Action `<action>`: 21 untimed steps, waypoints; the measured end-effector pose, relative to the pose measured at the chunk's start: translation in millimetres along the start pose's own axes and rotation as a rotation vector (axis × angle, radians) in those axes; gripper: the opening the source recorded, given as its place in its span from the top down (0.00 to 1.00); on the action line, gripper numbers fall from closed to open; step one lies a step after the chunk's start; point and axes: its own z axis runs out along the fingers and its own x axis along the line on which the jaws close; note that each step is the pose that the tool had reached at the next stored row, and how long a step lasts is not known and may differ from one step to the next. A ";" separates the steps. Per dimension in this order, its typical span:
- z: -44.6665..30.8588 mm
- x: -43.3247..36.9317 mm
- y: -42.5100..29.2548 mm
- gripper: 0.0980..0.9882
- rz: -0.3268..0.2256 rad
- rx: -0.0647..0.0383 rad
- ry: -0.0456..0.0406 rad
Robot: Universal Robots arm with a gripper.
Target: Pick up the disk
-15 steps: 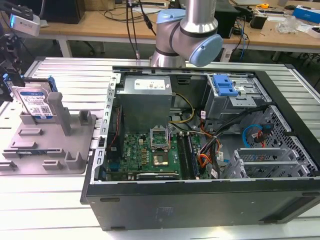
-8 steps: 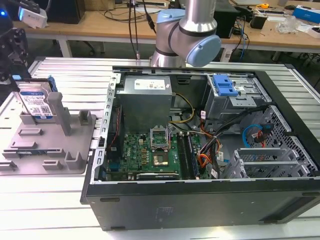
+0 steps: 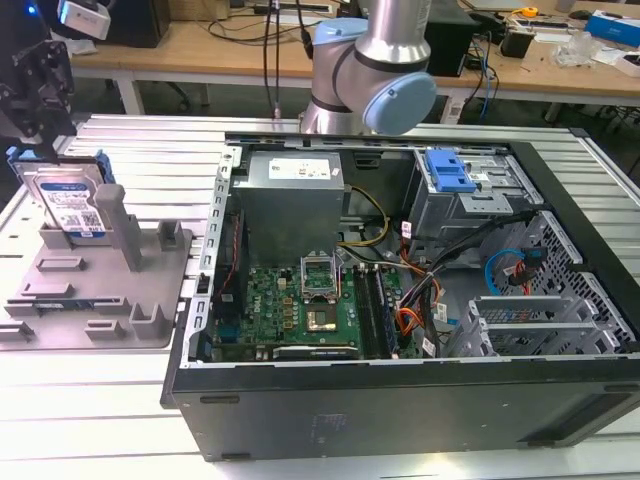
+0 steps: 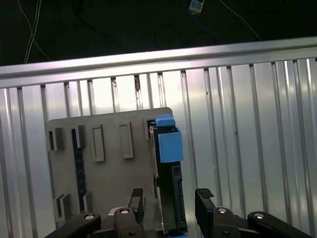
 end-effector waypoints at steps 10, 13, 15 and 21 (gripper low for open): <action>4.4 1.9 23.2 0.50 -0.055 0.000 0.0024; 7.8 3.0 33.0 0.50 -0.065 0.000 0.0026; 10.8 4.0 37.2 0.50 -0.077 0.000 0.0028; 12.1 4.0 37.5 0.50 -0.086 0.000 0.0029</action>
